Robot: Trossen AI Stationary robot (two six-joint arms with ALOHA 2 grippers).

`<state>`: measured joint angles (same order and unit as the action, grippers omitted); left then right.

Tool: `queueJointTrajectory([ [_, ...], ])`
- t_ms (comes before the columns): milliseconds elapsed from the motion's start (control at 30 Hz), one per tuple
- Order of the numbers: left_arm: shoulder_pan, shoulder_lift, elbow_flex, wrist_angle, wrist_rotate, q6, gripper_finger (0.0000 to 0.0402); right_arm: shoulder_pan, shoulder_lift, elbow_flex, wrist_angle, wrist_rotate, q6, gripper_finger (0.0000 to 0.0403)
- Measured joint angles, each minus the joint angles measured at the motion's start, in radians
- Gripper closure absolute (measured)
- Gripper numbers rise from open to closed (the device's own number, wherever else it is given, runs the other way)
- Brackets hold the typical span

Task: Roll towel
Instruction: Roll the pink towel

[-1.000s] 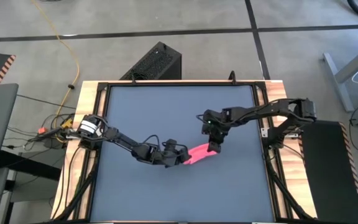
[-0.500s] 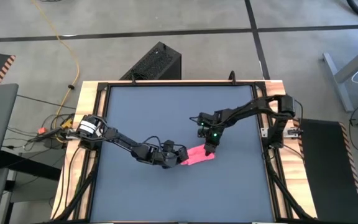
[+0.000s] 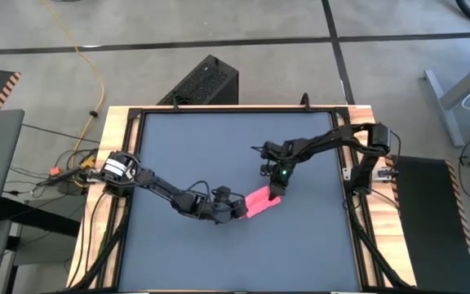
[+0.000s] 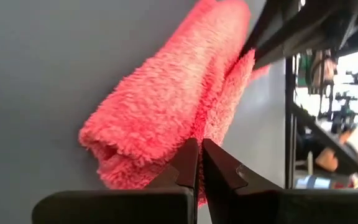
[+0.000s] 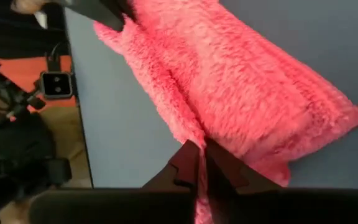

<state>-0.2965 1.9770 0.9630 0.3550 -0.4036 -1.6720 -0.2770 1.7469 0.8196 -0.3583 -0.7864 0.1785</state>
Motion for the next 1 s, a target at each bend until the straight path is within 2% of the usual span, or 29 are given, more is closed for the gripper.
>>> queueJointTrajectory([
  [167,0.0,0.002,0.0,0.069,0.004,0.108,0.0393,0.001,-0.027,-0.003,-0.016,0.039,-0.024,0.03],
  [367,0.002,0.002,0.001,0.048,-0.008,0.076,0.0361,0.001,-0.033,0.0,-0.028,0.127,-0.034,0.0205],
  [467,0.002,0.002,0.002,0.026,-0.023,0.055,0.0357,0.003,-0.053,0.0,-0.015,0.148,-0.046,0.0174],
  [633,0.002,0.002,0.003,0.002,-0.039,0.033,0.0356,0.029,-0.176,0.0,0.039,0.355,-0.048,0.0174],
  [800,0.004,0.0,0.003,-0.028,-0.051,-0.02,0.0356,0.068,-0.351,0.0,0.062,0.498,-0.106,0.0193],
  [900,0.004,0.0,0.004,-0.041,-0.053,-0.034,0.0368,0.103,-0.42,0.001,0.059,0.525,-0.167,0.0201],
  [1000,0.004,0.0,0.004,-0.032,-0.055,-0.037,0.0392,0.158,-0.434,0.001,0.038,0.534,-0.25,0.0205],
])
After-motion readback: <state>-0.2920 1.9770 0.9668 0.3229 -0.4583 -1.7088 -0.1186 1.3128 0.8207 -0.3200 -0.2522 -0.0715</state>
